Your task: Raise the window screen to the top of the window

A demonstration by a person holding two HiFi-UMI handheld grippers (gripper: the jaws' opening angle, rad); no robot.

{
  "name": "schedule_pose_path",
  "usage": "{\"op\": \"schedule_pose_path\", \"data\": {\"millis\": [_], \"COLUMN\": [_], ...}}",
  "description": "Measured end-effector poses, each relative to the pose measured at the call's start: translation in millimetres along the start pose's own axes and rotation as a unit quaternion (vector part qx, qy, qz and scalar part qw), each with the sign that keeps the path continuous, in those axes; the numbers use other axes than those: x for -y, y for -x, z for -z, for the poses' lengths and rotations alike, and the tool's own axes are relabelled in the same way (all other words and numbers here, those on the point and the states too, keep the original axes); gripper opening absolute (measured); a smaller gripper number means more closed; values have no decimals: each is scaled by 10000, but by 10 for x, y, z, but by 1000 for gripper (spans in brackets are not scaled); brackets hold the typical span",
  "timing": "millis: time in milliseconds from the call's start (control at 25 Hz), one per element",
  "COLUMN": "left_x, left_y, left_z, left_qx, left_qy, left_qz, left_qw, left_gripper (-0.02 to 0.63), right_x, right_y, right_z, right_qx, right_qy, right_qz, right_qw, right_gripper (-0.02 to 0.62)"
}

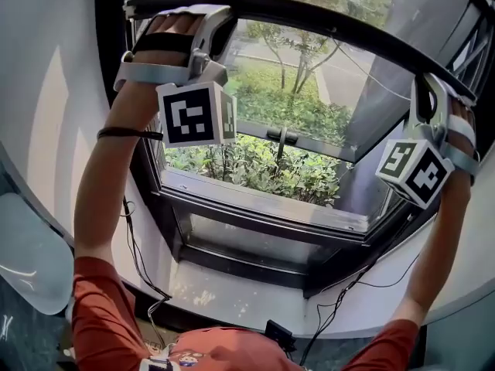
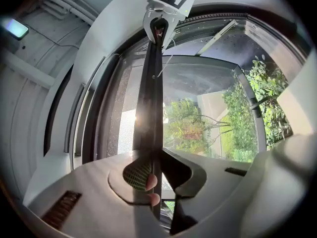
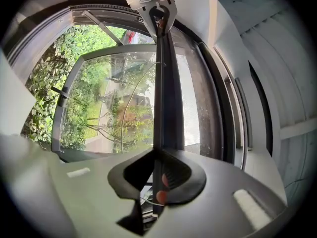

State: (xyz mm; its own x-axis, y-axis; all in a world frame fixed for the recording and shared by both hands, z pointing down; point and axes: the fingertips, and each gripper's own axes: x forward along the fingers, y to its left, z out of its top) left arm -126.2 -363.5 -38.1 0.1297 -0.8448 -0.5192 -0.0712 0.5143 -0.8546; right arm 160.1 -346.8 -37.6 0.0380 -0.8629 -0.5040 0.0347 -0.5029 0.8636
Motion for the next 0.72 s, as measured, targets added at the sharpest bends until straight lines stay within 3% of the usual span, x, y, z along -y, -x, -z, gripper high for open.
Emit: {"op": "schedule_pose_path", "data": {"millis": [160,400,720], "left_x": [-134,-461,-799], "left_y": [-127,-272,-511], "left_z": [21,-13,22], "left_qx": [-66,-16,-144], "left_qy": [-47,18,-45], "left_qz": [115,-231,-312], "left_qw": [9999,9997,9994], "left_gripper": [60,61,63], "right_x": [132,483,859], "right_y": [-124,-229,-477], "right_z": [-6,27,7], "right_qx": [-36,-160,-201], "right_qy": [81,153,171], "right_qz": [-160,201,438], "right_qw": [9998,9996,9987], "right_gripper": [60,34,34]}}
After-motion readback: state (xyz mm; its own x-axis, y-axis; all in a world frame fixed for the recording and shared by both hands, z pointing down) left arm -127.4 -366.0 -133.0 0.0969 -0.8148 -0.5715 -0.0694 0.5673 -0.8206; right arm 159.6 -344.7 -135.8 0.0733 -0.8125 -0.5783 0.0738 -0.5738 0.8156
